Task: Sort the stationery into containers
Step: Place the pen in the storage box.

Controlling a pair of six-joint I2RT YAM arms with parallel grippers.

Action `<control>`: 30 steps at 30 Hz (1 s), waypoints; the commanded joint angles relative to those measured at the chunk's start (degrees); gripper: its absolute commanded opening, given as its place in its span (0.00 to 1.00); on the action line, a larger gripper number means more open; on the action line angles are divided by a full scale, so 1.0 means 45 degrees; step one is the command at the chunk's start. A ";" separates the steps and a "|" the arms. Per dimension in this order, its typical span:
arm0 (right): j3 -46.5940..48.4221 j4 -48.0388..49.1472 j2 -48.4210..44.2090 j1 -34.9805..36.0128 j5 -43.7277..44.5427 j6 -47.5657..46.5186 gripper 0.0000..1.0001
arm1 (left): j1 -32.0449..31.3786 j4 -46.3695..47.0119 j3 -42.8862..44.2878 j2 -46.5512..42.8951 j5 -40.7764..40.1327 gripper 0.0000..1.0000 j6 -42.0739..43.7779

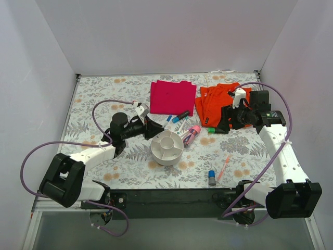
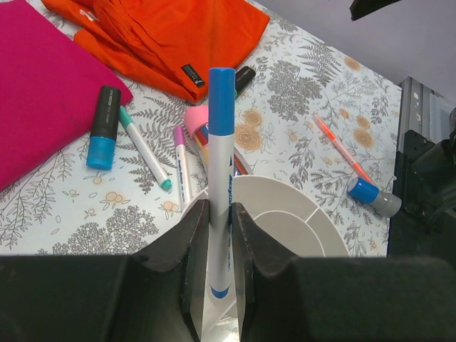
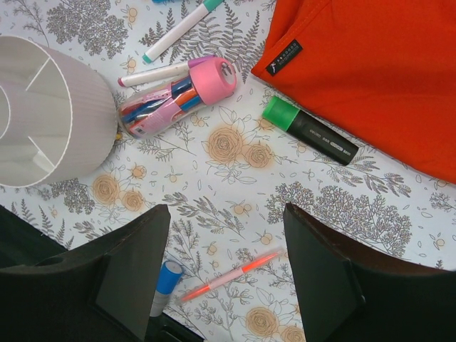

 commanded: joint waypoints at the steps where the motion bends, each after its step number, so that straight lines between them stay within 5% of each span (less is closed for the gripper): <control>1: 0.0023 -0.0049 0.0012 -0.0022 -0.0103 -0.0152 0.74 | -0.0072 0.0973 -0.0316 0.0270 -0.0282 0.00 0.0298; 13: -0.0192 -0.0049 0.0070 -0.0022 -0.0161 -0.0172 0.74 | -0.0072 0.1638 -0.0902 0.1013 -0.0361 0.00 0.0610; 17: -0.0309 -0.0049 0.0090 -0.0022 -0.0181 -0.0172 0.74 | -0.0072 0.1599 -0.0864 0.1014 -0.0263 0.14 0.0571; 30: -0.0309 0.0068 0.0266 -0.0022 -0.0200 -0.0211 0.74 | -0.0072 0.0975 -0.0922 0.0740 -0.0126 0.35 0.0981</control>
